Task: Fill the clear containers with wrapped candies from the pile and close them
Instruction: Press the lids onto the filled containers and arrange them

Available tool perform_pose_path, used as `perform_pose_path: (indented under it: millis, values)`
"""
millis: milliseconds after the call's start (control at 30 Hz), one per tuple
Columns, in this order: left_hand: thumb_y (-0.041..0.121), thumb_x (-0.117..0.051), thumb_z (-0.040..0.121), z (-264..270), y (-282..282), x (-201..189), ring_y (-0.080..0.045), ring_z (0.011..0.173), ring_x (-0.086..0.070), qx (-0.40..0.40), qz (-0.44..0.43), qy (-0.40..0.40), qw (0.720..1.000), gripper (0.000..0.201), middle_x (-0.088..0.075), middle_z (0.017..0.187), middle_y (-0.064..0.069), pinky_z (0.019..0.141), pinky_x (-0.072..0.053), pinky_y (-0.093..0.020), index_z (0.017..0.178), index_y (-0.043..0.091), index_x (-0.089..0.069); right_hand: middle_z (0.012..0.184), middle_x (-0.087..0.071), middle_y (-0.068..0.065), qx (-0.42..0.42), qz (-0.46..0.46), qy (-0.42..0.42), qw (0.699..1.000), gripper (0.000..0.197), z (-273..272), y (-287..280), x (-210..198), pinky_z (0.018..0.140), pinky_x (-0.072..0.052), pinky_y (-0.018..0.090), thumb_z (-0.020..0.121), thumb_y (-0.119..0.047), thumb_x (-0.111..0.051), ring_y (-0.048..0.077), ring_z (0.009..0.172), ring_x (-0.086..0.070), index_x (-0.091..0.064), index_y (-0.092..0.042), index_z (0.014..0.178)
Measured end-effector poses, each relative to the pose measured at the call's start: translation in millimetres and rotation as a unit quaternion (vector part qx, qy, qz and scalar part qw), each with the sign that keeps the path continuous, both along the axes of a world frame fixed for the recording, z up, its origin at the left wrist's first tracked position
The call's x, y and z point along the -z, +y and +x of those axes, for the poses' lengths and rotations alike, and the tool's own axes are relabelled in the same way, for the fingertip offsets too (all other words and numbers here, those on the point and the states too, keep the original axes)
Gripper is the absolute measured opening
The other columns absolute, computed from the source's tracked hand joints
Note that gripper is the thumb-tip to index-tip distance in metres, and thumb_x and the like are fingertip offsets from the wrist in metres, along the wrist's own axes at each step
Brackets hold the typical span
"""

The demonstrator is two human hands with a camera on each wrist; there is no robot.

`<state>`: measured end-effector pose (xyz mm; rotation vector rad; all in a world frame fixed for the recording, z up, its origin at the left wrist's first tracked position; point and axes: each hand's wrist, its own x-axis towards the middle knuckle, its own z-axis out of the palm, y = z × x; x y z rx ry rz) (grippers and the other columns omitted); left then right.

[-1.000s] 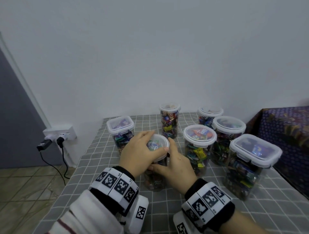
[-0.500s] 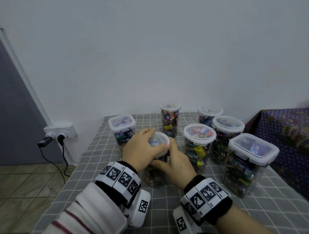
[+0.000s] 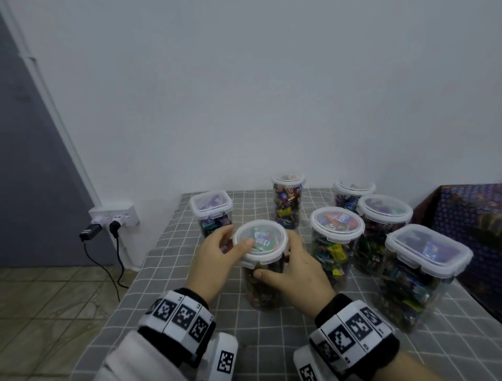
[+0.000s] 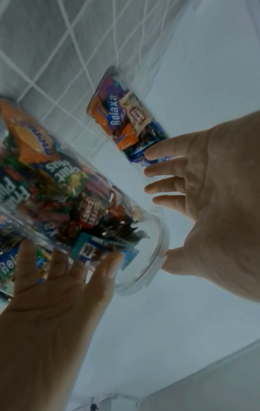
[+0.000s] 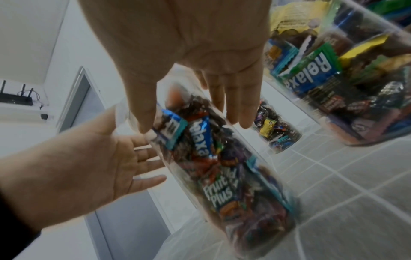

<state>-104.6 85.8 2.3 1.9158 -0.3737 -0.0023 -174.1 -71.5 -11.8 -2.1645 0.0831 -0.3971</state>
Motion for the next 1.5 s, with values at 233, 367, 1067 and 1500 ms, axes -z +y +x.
perform_pose_path:
  millis: [233, 367, 1067, 1500]
  values:
    - [0.066, -0.071, 0.054, 5, 3, -4, -0.017, 0.097, -0.064, 0.000, -0.049, 0.051, 0.997, 0.084, -0.068, 0.104, -0.001, 0.093, -0.051, -0.041, 0.122, 0.018, -0.058, 0.111, -0.057, -0.010, -0.053, 0.176, 0.063, 0.981, 0.038, 5, -9, -24, 0.077, -0.043, 0.021, 0.085, -0.023, -0.060, 0.005, 0.100, -0.054, -0.047, -0.024, 0.120]
    - [0.053, -0.073, 0.064, 2, -5, -8, -0.017, 0.099, -0.063, 0.019, -0.076, 0.065, 0.995, 0.072, -0.066, 0.108, -0.003, 0.090, -0.051, -0.036, 0.125, 0.018, -0.056, 0.117, -0.060, -0.004, -0.017, 0.167, 0.033, 0.985, 0.037, 20, -2, -26, 0.099, -0.044, 0.038, 0.089, -0.040, -0.055, 0.013, 0.110, -0.056, -0.051, -0.022, 0.121]
    - [0.015, -0.056, 0.092, 7, -9, -8, -0.002, 0.064, -0.065, 0.081, -0.131, 0.132, 0.979, 0.016, -0.071, 0.076, 0.005, 0.058, -0.052, -0.016, 0.098, 0.020, -0.069, 0.097, -0.062, -0.002, 0.065, 0.083, -0.046, 0.993, 0.015, 19, 13, -15, 0.083, -0.048, 0.041, 0.093, -0.033, -0.044, 0.018, 0.090, -0.059, -0.047, -0.025, 0.105]
    - [0.040, -0.044, 0.093, -6, 6, 5, -0.006, 0.115, -0.055, 0.116, -0.125, 0.168, 0.971, 0.039, -0.060, 0.126, 0.011, 0.091, -0.044, -0.029, 0.130, 0.034, -0.053, 0.112, -0.054, 0.000, 0.038, 0.092, -0.008, 0.995, 0.036, 21, 5, -19, 0.093, -0.043, 0.042, 0.075, -0.046, -0.039, 0.017, 0.101, -0.053, -0.045, -0.034, 0.108]
